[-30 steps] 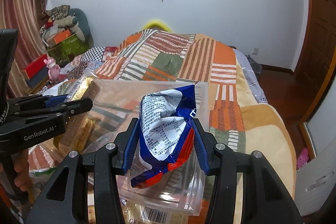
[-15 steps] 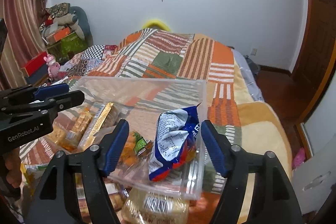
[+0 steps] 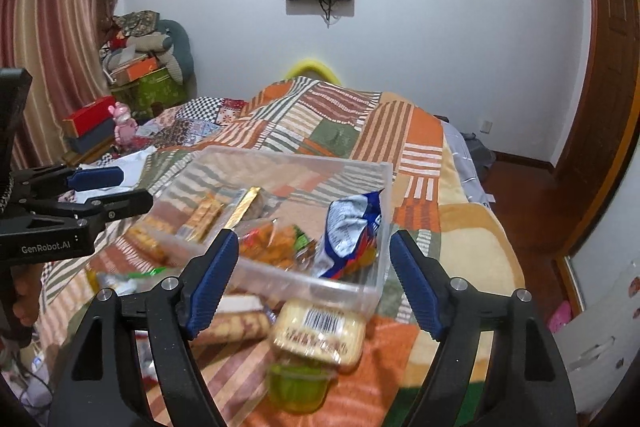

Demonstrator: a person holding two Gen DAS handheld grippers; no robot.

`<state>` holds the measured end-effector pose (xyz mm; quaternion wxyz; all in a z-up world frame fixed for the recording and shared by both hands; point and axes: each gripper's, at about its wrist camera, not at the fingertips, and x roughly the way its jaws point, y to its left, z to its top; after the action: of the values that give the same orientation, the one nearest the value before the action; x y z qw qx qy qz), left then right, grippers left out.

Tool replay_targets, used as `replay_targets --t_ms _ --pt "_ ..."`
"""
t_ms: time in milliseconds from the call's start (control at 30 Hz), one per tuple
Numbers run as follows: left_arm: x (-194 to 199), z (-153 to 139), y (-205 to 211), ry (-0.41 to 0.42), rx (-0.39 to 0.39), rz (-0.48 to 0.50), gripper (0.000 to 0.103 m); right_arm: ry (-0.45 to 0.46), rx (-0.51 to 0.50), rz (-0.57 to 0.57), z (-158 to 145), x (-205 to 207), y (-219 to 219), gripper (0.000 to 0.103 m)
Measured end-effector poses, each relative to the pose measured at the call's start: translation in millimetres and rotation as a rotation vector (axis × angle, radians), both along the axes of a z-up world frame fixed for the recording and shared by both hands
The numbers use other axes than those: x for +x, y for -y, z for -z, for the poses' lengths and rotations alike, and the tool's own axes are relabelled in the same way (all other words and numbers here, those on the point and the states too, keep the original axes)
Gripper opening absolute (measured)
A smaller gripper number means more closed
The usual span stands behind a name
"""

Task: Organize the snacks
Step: 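Grasp the yellow fries bag with the left tool while the right tool grasps the green jelly cup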

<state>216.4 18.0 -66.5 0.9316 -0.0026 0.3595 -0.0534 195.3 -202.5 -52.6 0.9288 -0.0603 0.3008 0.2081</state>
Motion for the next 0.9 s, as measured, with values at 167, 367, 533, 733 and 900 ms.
replay_targets --t_ms 167,367,533,733,900 --pt "-27 13 -7 -0.028 0.003 0.004 0.072 -0.004 0.004 0.003 5 -13 0 0.076" --pt "-47 36 -21 -0.084 -0.010 -0.019 0.072 -0.053 0.006 0.010 23 -22 3 0.076" --pt "-54 57 -31 -0.128 -0.043 -0.034 0.072 -0.119 0.010 0.026 46 -25 13 0.076" --pt "-47 84 -28 -0.201 -0.063 -0.010 0.072 -0.210 0.016 0.048 70 -22 22 0.076" --pt "-39 95 -23 -0.192 -0.042 -0.014 0.072 -0.264 0.026 0.047 83 -19 22 0.076"
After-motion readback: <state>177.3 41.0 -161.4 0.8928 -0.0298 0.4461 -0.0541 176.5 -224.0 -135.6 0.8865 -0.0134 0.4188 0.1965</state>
